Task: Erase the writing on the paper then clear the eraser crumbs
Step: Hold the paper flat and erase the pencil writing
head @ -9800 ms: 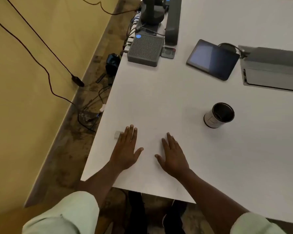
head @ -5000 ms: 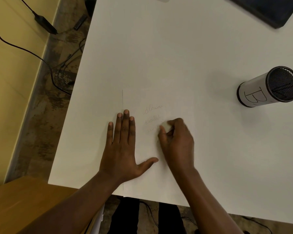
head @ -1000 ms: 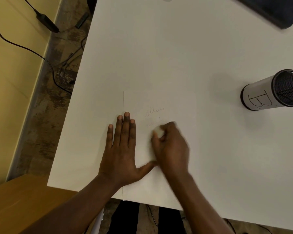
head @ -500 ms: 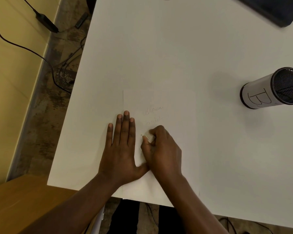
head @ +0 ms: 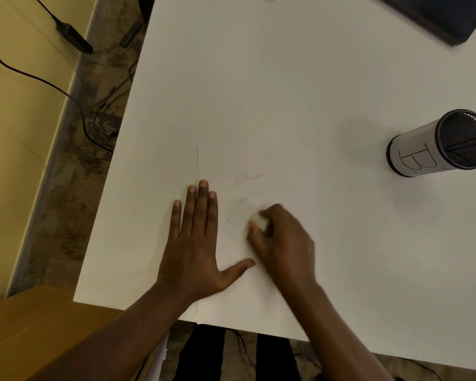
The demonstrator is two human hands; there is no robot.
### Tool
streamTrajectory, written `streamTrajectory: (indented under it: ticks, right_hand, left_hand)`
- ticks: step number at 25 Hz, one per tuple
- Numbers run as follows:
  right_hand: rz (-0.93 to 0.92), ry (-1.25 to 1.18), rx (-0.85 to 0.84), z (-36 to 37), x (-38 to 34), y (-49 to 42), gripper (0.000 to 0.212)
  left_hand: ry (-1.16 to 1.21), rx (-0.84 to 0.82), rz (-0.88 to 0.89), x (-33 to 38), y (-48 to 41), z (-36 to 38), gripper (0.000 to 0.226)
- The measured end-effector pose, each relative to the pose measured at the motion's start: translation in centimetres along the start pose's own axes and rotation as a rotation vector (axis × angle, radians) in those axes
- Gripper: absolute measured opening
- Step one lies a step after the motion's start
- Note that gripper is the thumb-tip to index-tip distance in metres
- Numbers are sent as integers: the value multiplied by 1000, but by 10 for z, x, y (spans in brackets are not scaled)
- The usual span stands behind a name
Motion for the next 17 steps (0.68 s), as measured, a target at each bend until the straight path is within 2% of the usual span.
streamTrajectory:
  ticks: [3,5,8,10,13,17]
  right_hand:
    - [162,-28,75,-15,26,-14,18]
    - [112,-76,47,-5,1,-7,17]
    - [-98,-40,-44,11,-34,7,17]
    - [-75,-11,-1,4,-17,-12,18]
    - [75,-50,80,-13,16,-40,15]
    - [64,-157,71,-14,13,-33,15]
  left_hand:
    - [7,1,2,2,0,-1,132]
    - [16,4,4,1,0,-1,128]
    - [31,0,3,-1,1,0,122]
    - [5,-7,-2,-1,0,0,127]
    - [-9,-15,3,1,0,0,131]
    - [0,-13,-3,-1,1,0,131]
Point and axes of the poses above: each hand's wrist, its own y-axis away from the middle knuckle, its own z-axis out of the palm, x = y × z, the point moved 5 cm from there along -y, towards the middle knuckle, and after that the axes turned 12 degrees about y, right-handed, at the moved point
